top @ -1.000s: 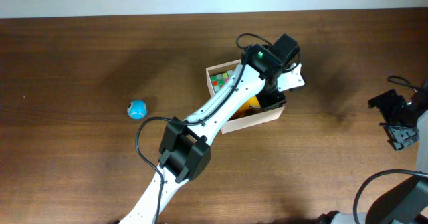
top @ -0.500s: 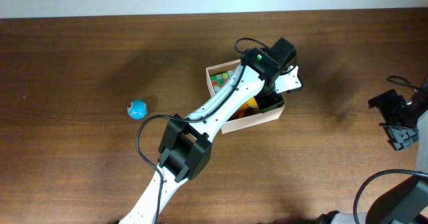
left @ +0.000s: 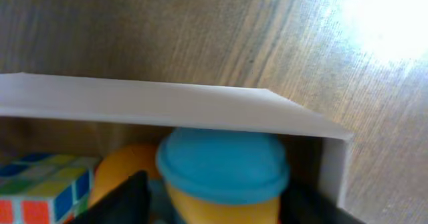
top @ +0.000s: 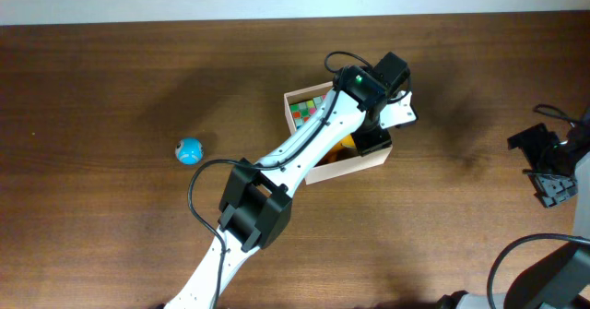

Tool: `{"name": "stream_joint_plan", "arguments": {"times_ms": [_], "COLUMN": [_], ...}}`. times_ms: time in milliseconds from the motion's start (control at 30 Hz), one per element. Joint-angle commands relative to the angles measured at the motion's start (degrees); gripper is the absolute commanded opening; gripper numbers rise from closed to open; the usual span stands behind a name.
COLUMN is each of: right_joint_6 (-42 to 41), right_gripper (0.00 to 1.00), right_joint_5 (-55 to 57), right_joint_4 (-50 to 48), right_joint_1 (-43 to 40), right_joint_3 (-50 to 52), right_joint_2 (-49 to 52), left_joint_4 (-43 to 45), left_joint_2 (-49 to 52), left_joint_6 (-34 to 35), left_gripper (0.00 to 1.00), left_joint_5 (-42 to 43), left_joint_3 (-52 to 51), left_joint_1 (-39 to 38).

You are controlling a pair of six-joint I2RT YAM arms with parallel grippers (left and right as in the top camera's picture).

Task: Pack container

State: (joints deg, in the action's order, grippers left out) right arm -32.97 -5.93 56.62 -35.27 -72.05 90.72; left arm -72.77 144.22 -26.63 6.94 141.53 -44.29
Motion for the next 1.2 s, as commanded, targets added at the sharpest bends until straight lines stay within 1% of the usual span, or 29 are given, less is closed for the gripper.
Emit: {"name": "stream_joint_plan", "arguments": {"times_ms": [0,33,100,267,1067,1167], "right_joint_6": [0.15,0.13,0.15,0.13,0.13,0.13], "right_gripper": [0.99,0.99,0.99,0.99,0.99,0.99], "right_joint_5": [-0.07,-0.07,-0.07,-0.07,-0.07,-0.07], "right_joint_4": [-0.04,-0.04,-0.04,-0.04,-0.04,-0.04], "right_joint_1": [0.04,0.04,0.04,0.04,0.04,0.04], "right_joint_3": [0.15,0.15,0.15,0.15,0.15,0.15], "right_joint_2": [0.09,0.09,0.09,0.09,0.09,0.09], "left_joint_4": [-0.33,-0.33,-0.28,-0.28,0.63,0.66], "left_joint_2": [-2.64,-2.73,-2.93,-3.21,-7.65,-7.65], "left_joint_6": [0.46,0.44,0.44,0.42,0.44,0.44], "left_gripper": [0.7,0.72,0.82,0.87,0.87,0.87], "left_joint_5": [-2.21,-2.29,-2.29,-3.37,-3.39,-4.66], "left_joint_3": [1.25,1.25,1.25,1.42,2.75,2.75], "left_joint_1": [0.26,0.24,0.26,0.26,0.26,0.26]}}
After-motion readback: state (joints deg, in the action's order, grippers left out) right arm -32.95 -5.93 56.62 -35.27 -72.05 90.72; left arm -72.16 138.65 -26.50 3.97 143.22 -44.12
